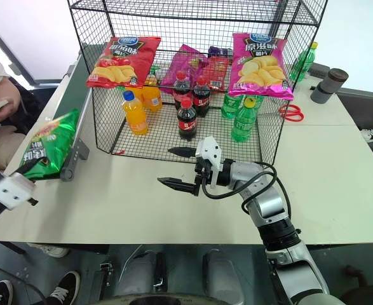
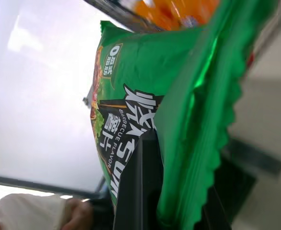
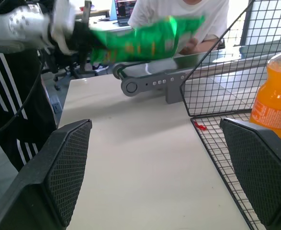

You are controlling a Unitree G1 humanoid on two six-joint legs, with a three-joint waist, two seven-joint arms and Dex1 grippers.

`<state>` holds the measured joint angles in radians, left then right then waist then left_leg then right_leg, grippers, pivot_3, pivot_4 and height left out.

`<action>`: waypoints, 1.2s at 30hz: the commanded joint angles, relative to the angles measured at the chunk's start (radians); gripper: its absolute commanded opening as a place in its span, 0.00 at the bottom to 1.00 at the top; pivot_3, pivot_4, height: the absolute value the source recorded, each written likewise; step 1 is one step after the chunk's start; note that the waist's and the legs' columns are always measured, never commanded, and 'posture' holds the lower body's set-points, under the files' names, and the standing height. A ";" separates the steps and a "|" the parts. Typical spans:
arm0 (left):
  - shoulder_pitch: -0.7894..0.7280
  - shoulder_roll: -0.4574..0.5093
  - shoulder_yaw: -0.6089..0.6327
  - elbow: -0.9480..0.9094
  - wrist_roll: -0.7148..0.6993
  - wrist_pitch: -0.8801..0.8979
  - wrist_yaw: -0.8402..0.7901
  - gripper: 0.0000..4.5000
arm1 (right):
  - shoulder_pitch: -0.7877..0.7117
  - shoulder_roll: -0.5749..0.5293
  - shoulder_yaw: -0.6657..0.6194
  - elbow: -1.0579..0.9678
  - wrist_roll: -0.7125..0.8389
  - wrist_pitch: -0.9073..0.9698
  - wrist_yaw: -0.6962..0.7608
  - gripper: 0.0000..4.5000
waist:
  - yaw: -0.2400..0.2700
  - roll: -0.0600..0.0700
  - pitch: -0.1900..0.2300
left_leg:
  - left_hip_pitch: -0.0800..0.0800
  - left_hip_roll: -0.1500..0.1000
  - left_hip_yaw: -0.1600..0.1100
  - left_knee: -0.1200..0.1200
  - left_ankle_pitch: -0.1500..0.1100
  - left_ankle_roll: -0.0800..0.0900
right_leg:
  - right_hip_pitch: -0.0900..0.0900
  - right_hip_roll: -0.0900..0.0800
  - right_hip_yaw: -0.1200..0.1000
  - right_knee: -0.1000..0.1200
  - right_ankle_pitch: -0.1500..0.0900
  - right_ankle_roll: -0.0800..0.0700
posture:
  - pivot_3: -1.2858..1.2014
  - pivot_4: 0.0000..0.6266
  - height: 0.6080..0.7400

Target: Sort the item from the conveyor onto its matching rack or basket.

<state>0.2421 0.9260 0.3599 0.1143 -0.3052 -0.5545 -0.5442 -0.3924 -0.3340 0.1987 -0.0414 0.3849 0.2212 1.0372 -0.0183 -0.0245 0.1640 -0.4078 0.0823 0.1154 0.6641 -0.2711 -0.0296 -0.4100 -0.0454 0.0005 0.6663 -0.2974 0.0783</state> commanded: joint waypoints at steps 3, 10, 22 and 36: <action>0.186 0.050 0.148 -0.389 -0.558 0.384 -0.316 0.01 | -0.017 -0.038 -0.043 0.001 0.011 -0.036 0.028 1.00 | -0.005 0.001 0.000 | 0.000 0.000 0.000 0.000 0.000 0.000 | 0.000 0.000 0.000 0.000 0.000 0.000 | 0.52 0.24 1.00; 0.240 0.150 0.196 -0.567 -1.004 0.936 -0.477 0.01 | -0.006 -0.162 -0.127 -0.062 0.229 0.186 0.168 1.00 | 0.010 0.002 0.001 | 0.002 -0.003 -0.003 0.001 0.000 -0.001 | 0.003 0.002 -0.001 0.000 0.000 -0.001 | 0.52 0.24 1.00; -0.360 0.022 -0.131 -0.321 -1.367 1.487 -0.518 0.01 | -0.034 -0.282 -0.266 -0.105 0.566 0.607 0.190 1.00 | 0.000 0.002 0.001 | 0.003 -0.003 -0.008 0.000 0.000 -0.001 | 0.003 0.006 0.001 0.000 0.000 -0.001 | 0.52 0.24 1.00; -0.521 -0.137 -0.182 -0.234 -1.207 1.635 -0.608 0.01 | -0.043 -0.243 -0.317 -0.207 0.889 0.885 0.052 1.00 | 0.005 0.002 0.001 | 0.000 -0.004 -0.008 0.001 0.001 -0.001 | 0.002 0.005 0.001 -0.001 0.000 -0.001 | 0.52 0.24 1.00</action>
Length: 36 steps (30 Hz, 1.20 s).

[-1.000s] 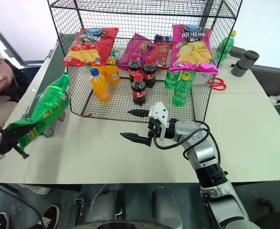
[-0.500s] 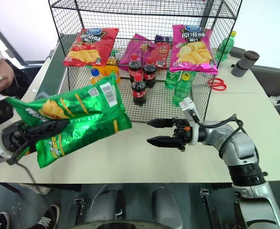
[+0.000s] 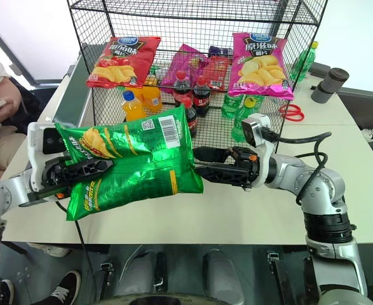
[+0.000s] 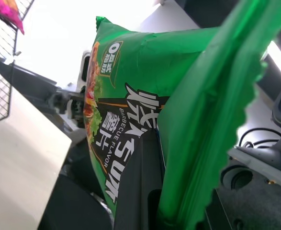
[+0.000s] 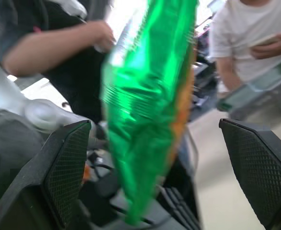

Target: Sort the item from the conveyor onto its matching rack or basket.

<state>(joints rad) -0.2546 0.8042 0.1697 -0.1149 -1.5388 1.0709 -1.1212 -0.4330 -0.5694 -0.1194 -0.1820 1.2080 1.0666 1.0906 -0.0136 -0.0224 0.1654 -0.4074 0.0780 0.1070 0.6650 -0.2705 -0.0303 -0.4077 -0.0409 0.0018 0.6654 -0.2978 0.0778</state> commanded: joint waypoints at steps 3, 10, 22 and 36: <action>-0.030 -0.033 0.014 -0.009 0.056 0.015 -0.040 0.01 | 0.011 -0.012 0.020 -0.096 0.065 0.057 -0.001 1.00 | 0.000 0.000 0.000 | 0.000 0.000 -0.001 0.000 0.000 0.000 | 0.000 0.000 0.000 0.000 0.000 0.000 | 0.52 0.24 1.00; -0.018 -0.046 0.030 -0.006 0.127 0.006 -0.058 0.01 | -0.006 -0.010 0.068 -0.098 0.018 0.054 -0.006 1.00 | 0.001 0.000 0.000 | 0.000 0.000 -0.001 0.000 0.000 0.000 | 0.000 0.000 0.000 0.000 0.000 0.000 | 0.52 0.24 1.00; -0.034 -0.070 0.046 0.010 0.196 -0.004 -0.083 0.00 | -0.008 -0.025 0.098 -0.095 -0.053 0.016 0.012 0.54 | 0.001 0.000 0.000 | -0.001 0.000 -0.001 0.000 0.000 0.000 | 0.000 0.000 0.000 0.000 0.000 0.000 | 0.52 0.24 1.00; -0.028 -0.098 0.067 0.000 0.273 -0.045 -0.059 0.00 | -0.006 -0.033 0.114 -0.093 -0.102 -0.013 0.030 0.01 | 0.000 0.000 0.000 | -0.001 0.000 -0.001 0.000 0.000 0.000 | 0.000 0.000 0.000 -0.001 0.000 0.000 | 0.52 0.24 1.00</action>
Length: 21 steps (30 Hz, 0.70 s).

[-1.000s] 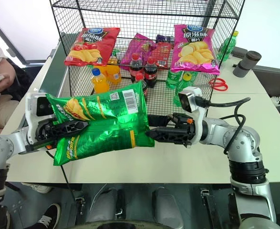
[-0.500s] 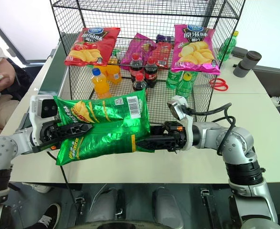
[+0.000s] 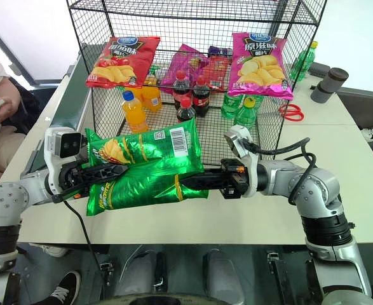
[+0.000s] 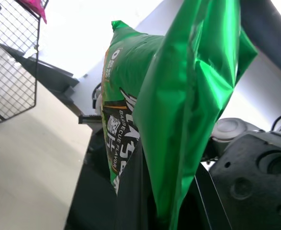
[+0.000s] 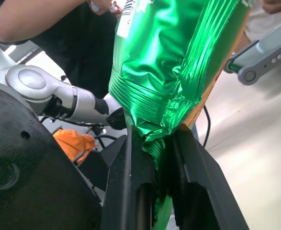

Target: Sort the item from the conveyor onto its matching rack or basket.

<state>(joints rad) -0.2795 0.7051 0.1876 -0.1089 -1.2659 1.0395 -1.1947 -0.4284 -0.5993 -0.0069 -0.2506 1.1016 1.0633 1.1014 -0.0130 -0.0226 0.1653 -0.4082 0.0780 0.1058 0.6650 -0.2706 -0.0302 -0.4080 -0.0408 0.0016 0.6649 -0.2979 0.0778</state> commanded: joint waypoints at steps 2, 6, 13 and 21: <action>-0.001 0.010 0.049 -0.004 0.000 -0.002 0.014 0.21 | -0.009 -0.003 0.005 -0.028 -0.008 -0.019 0.017 0.01 | -0.001 0.000 0.000 | 0.000 0.000 0.000 0.000 0.000 0.000 | 0.000 0.000 0.000 0.000 0.000 0.000 | 0.52 0.24 1.00; 0.008 0.020 0.067 0.001 -0.007 0.022 0.021 0.59 | -0.006 -0.009 0.011 -0.029 -0.045 -0.049 0.024 0.01 | 0.000 0.000 0.000 | 0.000 0.000 0.000 0.000 0.000 0.000 | 0.000 0.000 0.000 0.000 0.000 0.000 | 0.52 0.24 1.00; 0.049 0.024 0.133 0.016 0.068 -0.066 0.028 0.99 | 0.008 -0.062 -0.008 -0.050 -0.237 -0.256 0.024 0.01 | 0.000 0.000 0.000 | 0.000 0.000 0.000 0.000 0.000 0.000 | 0.000 0.000 0.000 0.000 0.000 0.000 | 0.52 0.24 1.00; 0.110 -0.047 0.201 0.037 0.250 -0.323 0.095 0.99 | -0.023 -0.106 0.019 -0.124 -0.814 -0.967 -0.101 0.01 | 0.000 0.000 0.000 | -0.001 0.000 0.001 0.000 0.000 0.000 | -0.001 -0.001 0.000 0.000 0.000 0.000 | 0.52 0.24 1.00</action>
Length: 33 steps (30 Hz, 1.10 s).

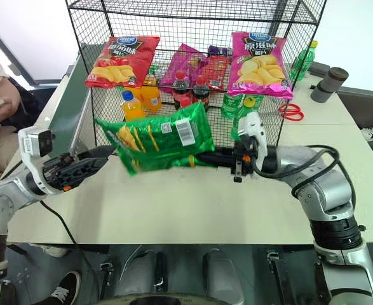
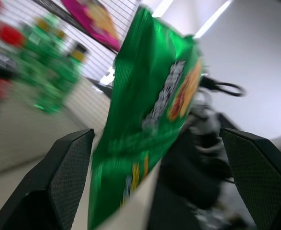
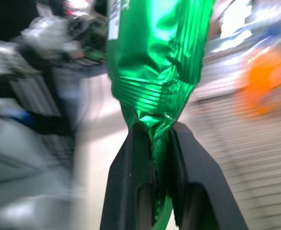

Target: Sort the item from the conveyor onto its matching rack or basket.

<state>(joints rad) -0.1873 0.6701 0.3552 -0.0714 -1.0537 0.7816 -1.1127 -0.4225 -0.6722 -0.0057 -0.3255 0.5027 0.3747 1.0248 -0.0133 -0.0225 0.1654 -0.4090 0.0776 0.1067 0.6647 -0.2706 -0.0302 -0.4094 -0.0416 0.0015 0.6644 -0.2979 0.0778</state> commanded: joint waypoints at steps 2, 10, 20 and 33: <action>0.024 -0.032 0.035 0.006 0.067 -0.105 0.030 0.99 | -0.068 -0.015 -0.003 -0.033 -0.257 -0.360 -0.071 0.01 | 0.000 0.000 0.000 | 0.000 0.000 0.000 0.000 0.000 0.000 | 0.000 0.000 0.000 0.000 0.000 0.000 | 0.52 0.24 1.00; -0.018 -0.121 -0.032 -0.019 0.316 -0.373 0.154 0.99 | -0.080 -0.070 -0.051 0.061 -0.877 -0.872 -0.469 0.01 | 0.001 0.000 0.000 | 0.000 -0.001 0.001 0.000 0.000 -0.001 | 0.000 -0.002 0.000 0.000 0.000 0.000 | 0.52 0.24 1.00; -0.051 -0.154 -0.062 -0.025 0.437 -0.524 0.222 0.99 | -0.158 -0.046 -0.002 0.201 -1.279 -0.709 -0.730 0.01 | -0.005 0.000 0.000 | 0.001 0.000 0.004 0.000 0.004 -0.007 | 0.000 -0.001 0.001 0.001 0.000 0.000 | 0.52 0.24 1.00; -0.030 -0.220 -0.099 -0.091 0.619 -0.690 0.413 0.99 | -0.298 0.139 0.141 0.339 -1.384 -0.430 -0.771 0.01 | -0.005 0.000 0.000 | 0.001 0.000 0.006 0.000 0.004 -0.007 | 0.000 -0.001 0.001 0.001 0.000 0.000 | 0.52 0.24 1.00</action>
<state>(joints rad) -0.2108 0.4485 0.2537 -0.1133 -0.4692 0.1356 -0.7358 -0.6788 -0.5420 0.1450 0.0088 -0.8658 -0.0913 0.2858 -0.0185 -0.0227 0.1654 -0.4084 0.0777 0.1128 0.6648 -0.2668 -0.0366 -0.4096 -0.0423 0.0025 0.6651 -0.2978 0.0782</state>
